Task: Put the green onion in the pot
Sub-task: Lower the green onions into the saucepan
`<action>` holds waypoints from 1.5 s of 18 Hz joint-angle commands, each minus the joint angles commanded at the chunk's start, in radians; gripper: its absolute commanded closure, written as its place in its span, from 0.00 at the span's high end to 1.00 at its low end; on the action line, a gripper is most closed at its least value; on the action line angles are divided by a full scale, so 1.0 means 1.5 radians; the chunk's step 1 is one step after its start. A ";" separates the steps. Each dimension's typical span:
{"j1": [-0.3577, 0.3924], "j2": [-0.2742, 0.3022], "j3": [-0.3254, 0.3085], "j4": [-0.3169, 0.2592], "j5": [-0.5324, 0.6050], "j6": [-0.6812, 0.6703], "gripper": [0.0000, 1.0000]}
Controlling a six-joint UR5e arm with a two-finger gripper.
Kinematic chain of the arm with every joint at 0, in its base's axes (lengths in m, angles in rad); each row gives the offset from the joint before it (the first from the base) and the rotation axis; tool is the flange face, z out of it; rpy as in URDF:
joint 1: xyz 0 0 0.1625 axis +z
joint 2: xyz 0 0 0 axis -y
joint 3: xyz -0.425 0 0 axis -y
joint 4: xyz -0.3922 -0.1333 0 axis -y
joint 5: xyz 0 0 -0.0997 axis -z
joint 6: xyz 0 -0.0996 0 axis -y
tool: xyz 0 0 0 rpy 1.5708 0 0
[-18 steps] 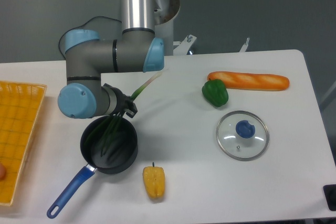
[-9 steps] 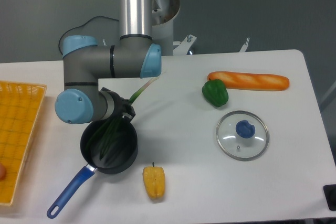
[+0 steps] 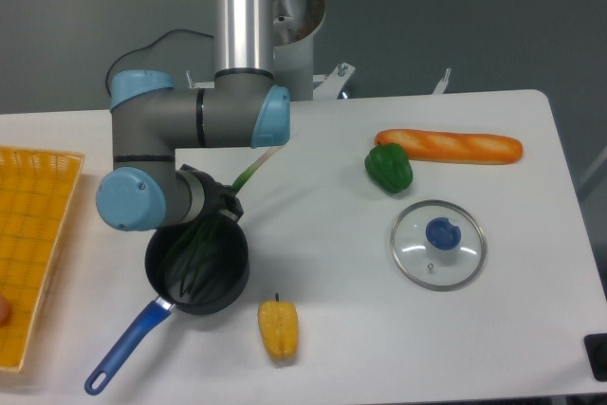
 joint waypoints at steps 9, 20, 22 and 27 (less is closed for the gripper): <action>-0.009 -0.017 0.013 -0.039 0.018 -0.001 0.15; -0.009 -0.025 0.019 -0.038 0.011 -0.007 0.19; -0.009 -0.024 0.020 -0.039 0.010 -0.008 0.19; -0.009 -0.017 0.021 -0.051 0.011 -0.007 0.19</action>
